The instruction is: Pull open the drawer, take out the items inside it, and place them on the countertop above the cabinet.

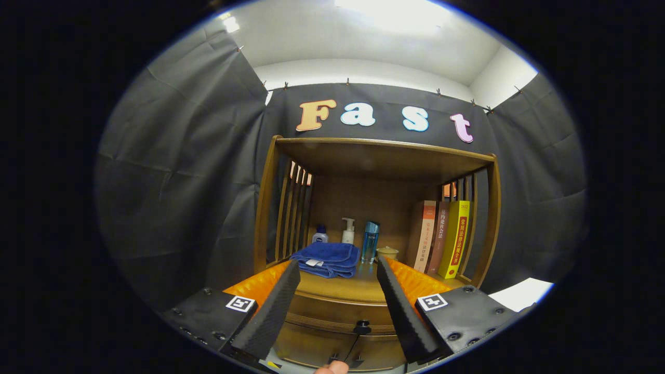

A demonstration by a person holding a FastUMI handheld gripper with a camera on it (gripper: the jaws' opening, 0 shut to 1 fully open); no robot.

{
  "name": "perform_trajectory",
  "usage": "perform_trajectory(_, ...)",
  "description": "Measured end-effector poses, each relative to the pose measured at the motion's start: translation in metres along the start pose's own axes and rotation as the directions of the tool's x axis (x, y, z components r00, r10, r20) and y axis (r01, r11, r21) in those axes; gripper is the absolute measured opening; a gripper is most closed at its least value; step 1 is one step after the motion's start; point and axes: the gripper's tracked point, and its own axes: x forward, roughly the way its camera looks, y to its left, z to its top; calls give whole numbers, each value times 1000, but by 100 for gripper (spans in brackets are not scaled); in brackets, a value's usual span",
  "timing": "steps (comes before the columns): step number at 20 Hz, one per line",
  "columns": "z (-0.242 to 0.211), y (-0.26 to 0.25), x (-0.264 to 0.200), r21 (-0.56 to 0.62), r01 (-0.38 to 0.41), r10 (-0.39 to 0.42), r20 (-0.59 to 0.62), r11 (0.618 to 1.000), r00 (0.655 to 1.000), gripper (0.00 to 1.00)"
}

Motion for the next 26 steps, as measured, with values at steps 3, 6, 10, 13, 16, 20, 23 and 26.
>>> perform_trajectory(3,-5,-2,3,3,4,-4,-9,1000,1000,98)
perform_trajectory(6,-29,-2,13,-2,8,-8,-28,1000,1000,98)
perform_trajectory(10,-92,-22,28,-16,63,-64,-78,998,995,98)
perform_trajectory(13,-136,-35,38,8,98,-96,-109,995,989,98)
perform_trajectory(16,-173,-51,42,31,137,-133,-113,990,985,98)
perform_trajectory(20,-219,-60,50,55,157,-147,-158,986,976,98)
perform_trajectory(23,-248,-60,51,69,160,-144,-196,985,970,98)
perform_trajectory(26,-270,-55,59,66,146,-127,-229,987,965,98)
